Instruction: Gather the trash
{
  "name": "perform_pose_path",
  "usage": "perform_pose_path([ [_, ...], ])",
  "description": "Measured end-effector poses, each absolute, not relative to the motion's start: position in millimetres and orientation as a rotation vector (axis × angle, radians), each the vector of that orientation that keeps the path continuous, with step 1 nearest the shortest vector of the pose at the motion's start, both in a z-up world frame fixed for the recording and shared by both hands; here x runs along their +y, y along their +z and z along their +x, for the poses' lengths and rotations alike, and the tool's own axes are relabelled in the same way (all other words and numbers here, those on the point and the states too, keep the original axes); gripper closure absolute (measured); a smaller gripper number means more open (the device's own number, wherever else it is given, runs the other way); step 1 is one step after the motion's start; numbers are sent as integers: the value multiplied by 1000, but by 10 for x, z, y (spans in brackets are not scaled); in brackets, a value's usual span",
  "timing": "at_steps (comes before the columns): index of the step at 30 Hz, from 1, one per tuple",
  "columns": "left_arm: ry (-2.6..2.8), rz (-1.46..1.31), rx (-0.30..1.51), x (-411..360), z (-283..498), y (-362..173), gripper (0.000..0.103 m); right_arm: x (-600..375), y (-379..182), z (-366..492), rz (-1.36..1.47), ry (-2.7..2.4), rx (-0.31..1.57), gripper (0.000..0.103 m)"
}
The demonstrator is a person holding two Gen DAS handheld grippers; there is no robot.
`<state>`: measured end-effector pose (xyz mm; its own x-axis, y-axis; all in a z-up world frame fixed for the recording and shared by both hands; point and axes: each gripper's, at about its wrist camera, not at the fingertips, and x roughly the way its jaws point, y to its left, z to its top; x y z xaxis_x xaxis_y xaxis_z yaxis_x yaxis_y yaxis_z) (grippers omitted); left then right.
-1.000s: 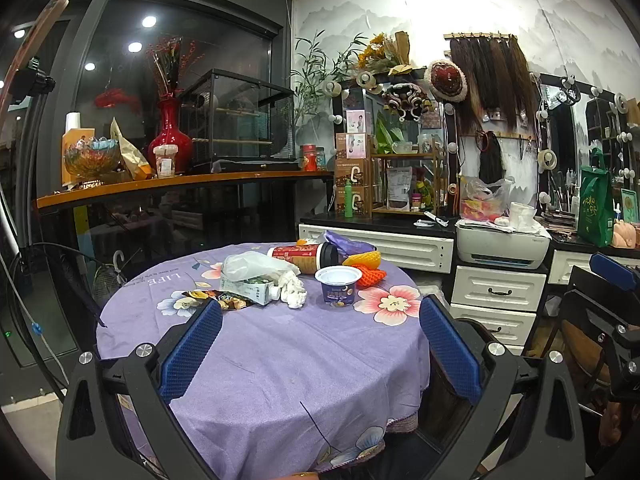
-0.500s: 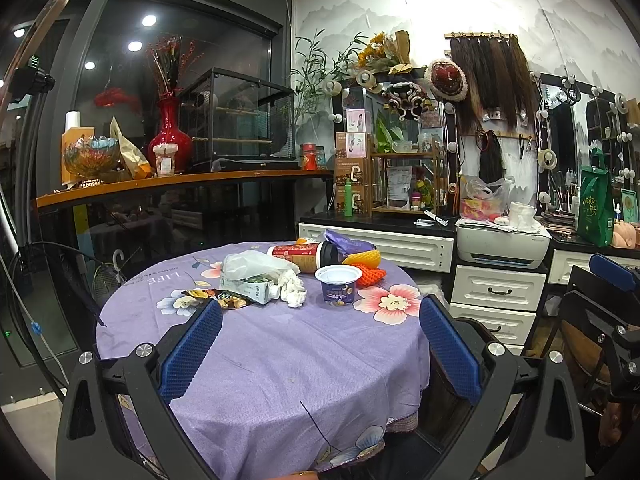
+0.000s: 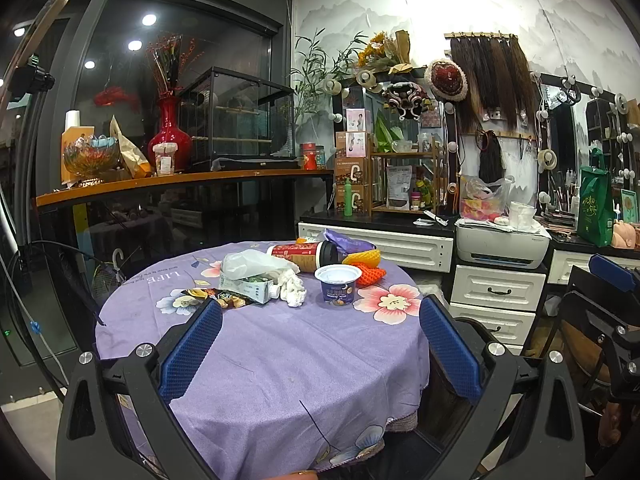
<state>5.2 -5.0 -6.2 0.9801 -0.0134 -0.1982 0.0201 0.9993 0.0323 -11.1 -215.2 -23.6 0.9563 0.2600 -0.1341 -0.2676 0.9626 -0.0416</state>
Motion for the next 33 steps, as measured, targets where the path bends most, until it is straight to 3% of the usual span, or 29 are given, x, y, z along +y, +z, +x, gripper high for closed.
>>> perform_pose_path([
  [17,-9,39,258,-36,196,-257,5,-2110,-298,17,-73,282,168,5],
  [33,-61,3,680,381,1209,-857,5,-1639,-805,1645,-153,463,535,5],
])
